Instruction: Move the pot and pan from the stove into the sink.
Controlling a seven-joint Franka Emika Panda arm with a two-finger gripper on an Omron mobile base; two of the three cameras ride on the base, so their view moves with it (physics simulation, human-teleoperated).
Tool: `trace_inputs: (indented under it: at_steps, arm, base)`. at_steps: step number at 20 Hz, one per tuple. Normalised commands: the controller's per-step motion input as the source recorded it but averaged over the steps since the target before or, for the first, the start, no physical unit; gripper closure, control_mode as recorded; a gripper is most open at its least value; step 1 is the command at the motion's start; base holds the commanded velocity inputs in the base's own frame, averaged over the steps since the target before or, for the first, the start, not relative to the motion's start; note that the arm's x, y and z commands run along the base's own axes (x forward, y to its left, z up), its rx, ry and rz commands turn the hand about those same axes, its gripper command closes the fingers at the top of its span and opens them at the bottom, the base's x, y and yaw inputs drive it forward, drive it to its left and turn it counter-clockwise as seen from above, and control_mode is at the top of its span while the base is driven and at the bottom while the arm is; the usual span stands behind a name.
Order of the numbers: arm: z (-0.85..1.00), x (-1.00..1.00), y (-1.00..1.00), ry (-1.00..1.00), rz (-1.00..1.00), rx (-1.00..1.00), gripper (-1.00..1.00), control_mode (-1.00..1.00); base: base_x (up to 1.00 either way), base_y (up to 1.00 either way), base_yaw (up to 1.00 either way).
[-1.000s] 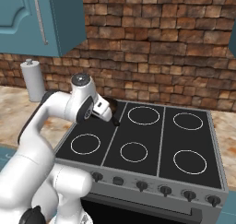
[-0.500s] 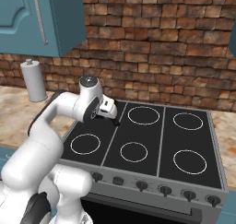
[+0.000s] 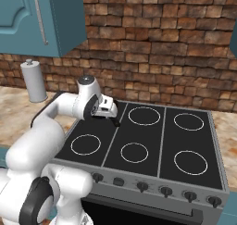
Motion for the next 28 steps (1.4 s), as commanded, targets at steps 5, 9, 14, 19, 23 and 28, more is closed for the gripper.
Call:
trace_inputs:
  at_steps: [5, 9, 14, 19, 23, 28]
  arm:
    - [-0.04, 0.00, -0.07, -0.05, 0.03, 0.01, -1.00, -1.00]
    - [-0.20, -0.02, -0.07, -0.20, 0.06, 0.00, -1.00, -1.00]
    - [-0.16, -0.13, -0.07, -0.29, 0.07, 0.00, -1.00, -1.00]
    - [-0.13, 0.10, 0.00, -0.17, 0.02, -0.03, -1.00, -1.00]
    - [-0.07, -0.01, 0.00, -0.10, 0.01, -0.02, -1.00, -1.00]
    - [-0.03, 0.22, -0.05, 0.01, 0.05, -0.01, -1.00, -1.00]
  base:
    - [0.00, 0.00, 0.00]
    - [0.00, 0.00, 0.00]
    - [0.00, 0.00, 0.00]
    - [0.00, 0.00, 0.00]
    - [0.00, 0.00, 0.00]
    - [0.00, 0.00, 0.00]
